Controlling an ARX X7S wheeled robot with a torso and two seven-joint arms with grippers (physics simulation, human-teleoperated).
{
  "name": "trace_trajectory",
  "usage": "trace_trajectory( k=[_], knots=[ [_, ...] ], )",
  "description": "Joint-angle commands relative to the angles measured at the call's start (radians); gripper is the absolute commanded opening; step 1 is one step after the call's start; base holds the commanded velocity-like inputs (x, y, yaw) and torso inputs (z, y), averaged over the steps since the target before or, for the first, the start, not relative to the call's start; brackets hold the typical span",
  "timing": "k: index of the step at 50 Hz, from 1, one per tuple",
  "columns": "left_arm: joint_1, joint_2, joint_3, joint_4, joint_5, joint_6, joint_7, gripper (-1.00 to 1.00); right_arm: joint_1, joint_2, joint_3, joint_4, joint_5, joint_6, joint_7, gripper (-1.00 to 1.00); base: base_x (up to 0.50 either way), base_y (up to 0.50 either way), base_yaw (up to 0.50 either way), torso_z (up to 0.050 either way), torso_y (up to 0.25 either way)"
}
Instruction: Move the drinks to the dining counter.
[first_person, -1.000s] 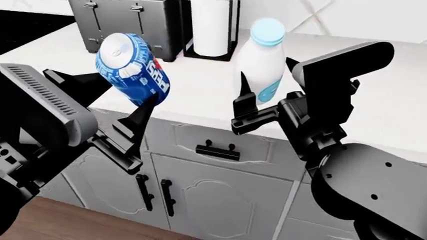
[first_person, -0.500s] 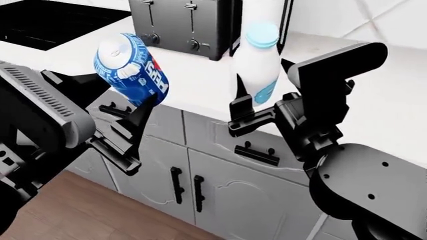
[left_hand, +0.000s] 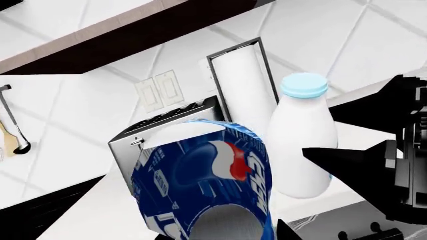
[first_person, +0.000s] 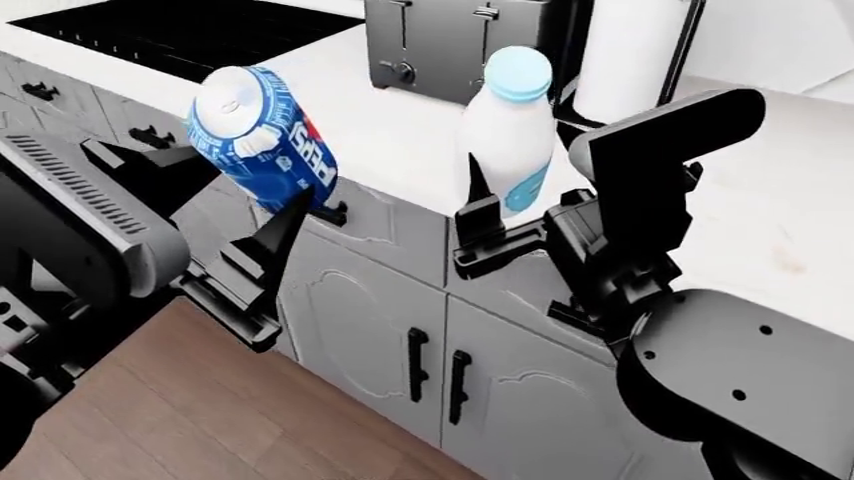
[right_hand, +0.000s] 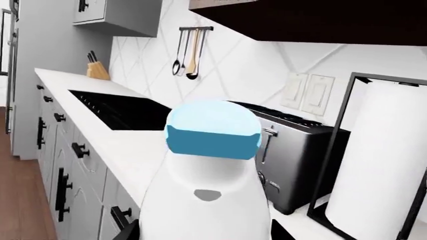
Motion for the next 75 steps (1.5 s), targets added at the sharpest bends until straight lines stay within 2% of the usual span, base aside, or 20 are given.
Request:
trace_trajectory(
  k=[1,75],
  knots=[
    [-0.008,-0.003,-0.003,0.002,-0.01,0.001,-0.016,-1.0,-0.002,0.006,0.005,-0.013,-0.019,0.005,-0.011,-1.0,0.0,0.0,0.5,0.0,0.0],
    [-0.009,-0.02,0.013,-0.005,-0.013,0.028,-0.02,-1.0,0.018,0.011,-0.027,-0.003,-0.007,0.0,-0.016,-1.0,0.0,0.0,0.5,0.0,0.0]
  ],
)
